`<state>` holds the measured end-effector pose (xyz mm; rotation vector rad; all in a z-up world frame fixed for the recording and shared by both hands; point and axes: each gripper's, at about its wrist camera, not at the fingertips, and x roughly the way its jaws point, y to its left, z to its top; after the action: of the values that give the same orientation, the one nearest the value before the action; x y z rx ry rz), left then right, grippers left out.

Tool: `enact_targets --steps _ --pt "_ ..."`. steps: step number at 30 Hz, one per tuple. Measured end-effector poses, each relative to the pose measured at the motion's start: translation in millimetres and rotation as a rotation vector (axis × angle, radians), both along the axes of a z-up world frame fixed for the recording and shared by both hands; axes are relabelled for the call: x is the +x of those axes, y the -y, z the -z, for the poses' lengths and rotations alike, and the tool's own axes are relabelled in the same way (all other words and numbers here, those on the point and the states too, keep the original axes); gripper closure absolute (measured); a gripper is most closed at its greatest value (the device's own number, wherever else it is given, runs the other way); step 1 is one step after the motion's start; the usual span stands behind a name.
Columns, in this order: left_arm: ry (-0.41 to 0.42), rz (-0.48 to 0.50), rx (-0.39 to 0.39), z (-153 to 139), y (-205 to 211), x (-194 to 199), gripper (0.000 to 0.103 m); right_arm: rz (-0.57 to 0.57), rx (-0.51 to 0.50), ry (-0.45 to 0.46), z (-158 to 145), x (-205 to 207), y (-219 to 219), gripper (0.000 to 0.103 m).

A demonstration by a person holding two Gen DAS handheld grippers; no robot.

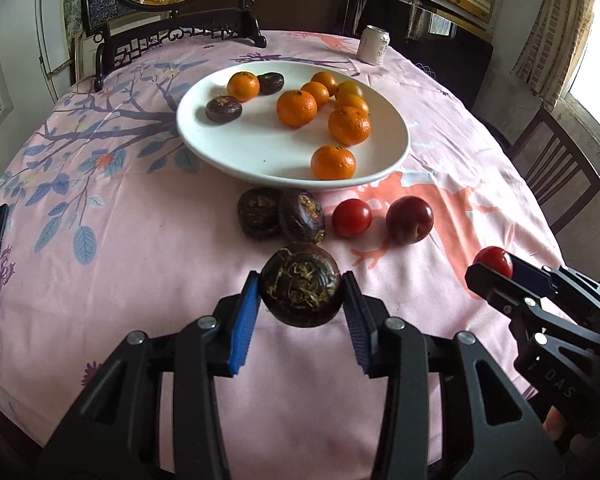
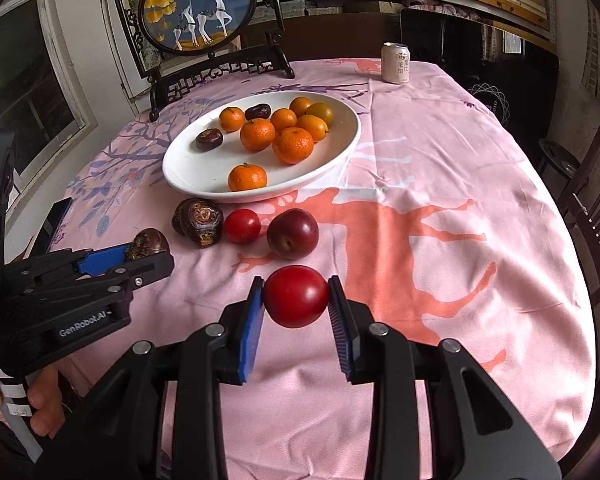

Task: Organize fruits
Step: 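Carry both fruits onto the white plate and open both tools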

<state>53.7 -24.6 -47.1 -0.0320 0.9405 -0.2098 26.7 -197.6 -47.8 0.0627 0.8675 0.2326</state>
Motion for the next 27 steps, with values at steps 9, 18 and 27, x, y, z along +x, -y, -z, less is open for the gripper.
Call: enact_targets --steps 9,18,27 --pt "0.014 -0.03 -0.024 -24.8 -40.1 27.8 0.061 -0.109 0.015 -0.009 -12.4 27.2 -35.9 0.069" --pt "-0.015 -0.096 0.0 -48.5 -36.3 159.0 0.061 -0.134 -0.003 0.017 -37.5 131.0 -48.8 0.07" --pt "-0.092 -0.071 0.023 -20.5 -5.6 237.6 0.061 -0.119 -0.076 -0.014 -11.5 210.7 -54.7 0.07"
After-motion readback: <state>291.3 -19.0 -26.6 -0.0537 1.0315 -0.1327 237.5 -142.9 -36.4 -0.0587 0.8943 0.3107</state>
